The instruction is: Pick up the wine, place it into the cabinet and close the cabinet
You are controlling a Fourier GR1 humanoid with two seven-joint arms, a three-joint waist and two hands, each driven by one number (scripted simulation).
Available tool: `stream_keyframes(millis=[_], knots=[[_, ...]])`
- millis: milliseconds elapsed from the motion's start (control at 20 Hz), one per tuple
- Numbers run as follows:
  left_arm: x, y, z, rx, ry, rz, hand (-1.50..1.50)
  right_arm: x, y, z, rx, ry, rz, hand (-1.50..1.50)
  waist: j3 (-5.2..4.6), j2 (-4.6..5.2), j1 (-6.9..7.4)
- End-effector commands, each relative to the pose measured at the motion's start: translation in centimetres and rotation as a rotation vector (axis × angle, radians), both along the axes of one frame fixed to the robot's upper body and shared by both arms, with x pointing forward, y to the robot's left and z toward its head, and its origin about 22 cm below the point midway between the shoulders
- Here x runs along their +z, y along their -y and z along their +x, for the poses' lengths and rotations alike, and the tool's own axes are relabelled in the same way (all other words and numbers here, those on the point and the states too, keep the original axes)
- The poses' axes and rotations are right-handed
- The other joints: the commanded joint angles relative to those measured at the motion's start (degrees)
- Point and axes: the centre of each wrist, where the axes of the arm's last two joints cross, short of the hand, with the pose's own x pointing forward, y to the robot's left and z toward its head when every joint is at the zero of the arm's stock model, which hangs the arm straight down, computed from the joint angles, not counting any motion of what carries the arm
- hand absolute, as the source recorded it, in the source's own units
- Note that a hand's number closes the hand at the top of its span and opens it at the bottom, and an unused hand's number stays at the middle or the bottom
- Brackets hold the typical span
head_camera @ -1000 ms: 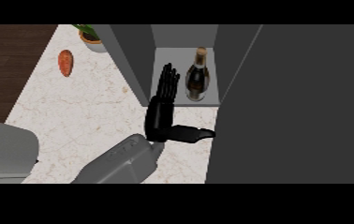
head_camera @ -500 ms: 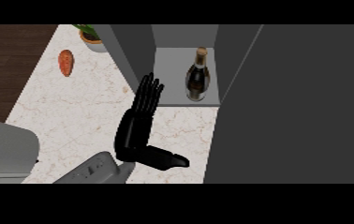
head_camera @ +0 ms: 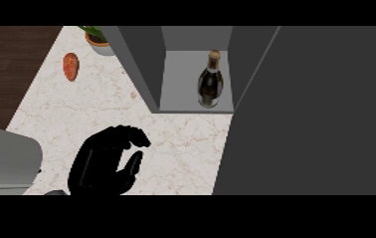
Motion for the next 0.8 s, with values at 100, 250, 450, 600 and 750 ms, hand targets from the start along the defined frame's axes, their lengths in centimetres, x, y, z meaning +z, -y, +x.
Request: stream_keyframes(millis=[100, 250, 450, 600, 750], knots=[[0.4, -4.0, -2.9, 0.003, -0.009, 0.003, 1.5, 0.4, -2.1, -2.5, 0.177, -0.025, 0.082, 1.5, -0.05, -0.04, 0.4], [2.2, -7.2, -3.9, 0.016, -0.008, 0.021, 1.5, 0.9, -2.9, -3.5, 0.229, -0.043, 0.056, 1.5, -0.08, -0.24, 0.92], [2.0, -9.9, -4.8, 0.052, -0.001, 0.008, -1.5, 1.0, -5.5, -4.4, 0.335, -0.068, 0.055, 1.5, -0.13, -0.21, 0.71], [3.2, -10.3, -3.9, 0.107, 0.012, -0.037, -1.5, 0.9, -9.3, -4.9, 0.389, -0.083, 0.06, 1.5, -0.16, -0.26, 0.41], [1.3, -13.5, -5.8, 0.157, -0.018, -0.043, -1.5, 1.2, -10.3, -5.4, 0.438, -0.122, -0.029, 1.5, -0.27, -0.43, 1.12]])
